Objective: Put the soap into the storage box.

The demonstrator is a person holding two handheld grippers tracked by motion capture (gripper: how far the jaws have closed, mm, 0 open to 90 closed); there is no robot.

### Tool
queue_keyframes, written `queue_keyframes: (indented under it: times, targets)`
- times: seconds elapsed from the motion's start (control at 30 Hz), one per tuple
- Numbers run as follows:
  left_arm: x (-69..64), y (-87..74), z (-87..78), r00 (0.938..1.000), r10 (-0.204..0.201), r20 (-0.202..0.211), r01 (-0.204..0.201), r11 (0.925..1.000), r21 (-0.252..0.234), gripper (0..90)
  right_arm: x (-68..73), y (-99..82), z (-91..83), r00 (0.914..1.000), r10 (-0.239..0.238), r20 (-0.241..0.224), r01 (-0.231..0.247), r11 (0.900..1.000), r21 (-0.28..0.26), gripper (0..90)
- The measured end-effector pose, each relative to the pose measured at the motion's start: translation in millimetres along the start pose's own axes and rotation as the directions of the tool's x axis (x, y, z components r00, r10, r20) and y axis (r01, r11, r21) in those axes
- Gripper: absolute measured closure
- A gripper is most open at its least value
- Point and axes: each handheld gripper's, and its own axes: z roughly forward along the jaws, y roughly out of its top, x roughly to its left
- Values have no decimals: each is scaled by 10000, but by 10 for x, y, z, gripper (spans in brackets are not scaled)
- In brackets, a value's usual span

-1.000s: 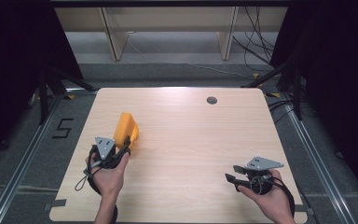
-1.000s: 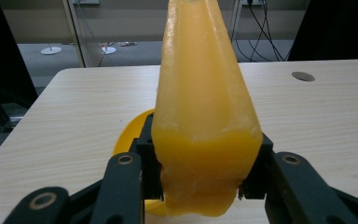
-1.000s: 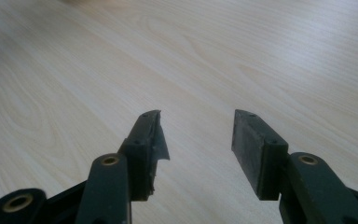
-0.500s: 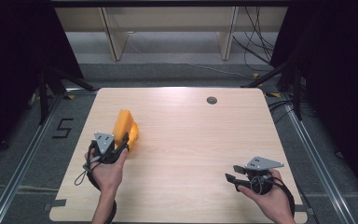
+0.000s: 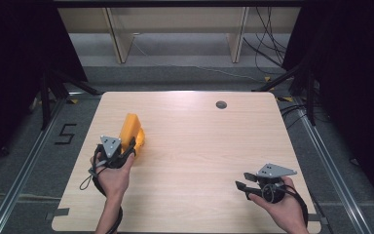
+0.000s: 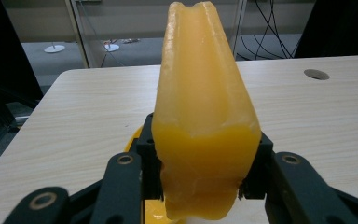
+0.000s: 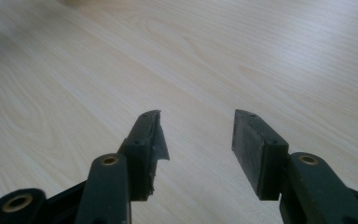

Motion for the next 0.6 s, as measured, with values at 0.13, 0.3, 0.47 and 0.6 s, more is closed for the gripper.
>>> queue_keyframes:
  times: [0.13,0.3,0.47,0.6]
  targets:
    - [18,11,20,9999,-22,-104,22,10000,33,601,0,1,0,10000,-9,-2,9,10000,14,523]
    - [33,19,45,9998,-13,-174,14,10000,56,601,3,0,7,9999,74,-129,-74,10000,31,523]
    - [52,42,69,9997,57,-223,-54,9999,159,601,0,2,-3,10000,-8,0,8,10000,58,523]
    - [65,57,96,9997,52,-253,-47,9998,204,601,-2,1,1,10000,-4,-13,4,10000,17,523]
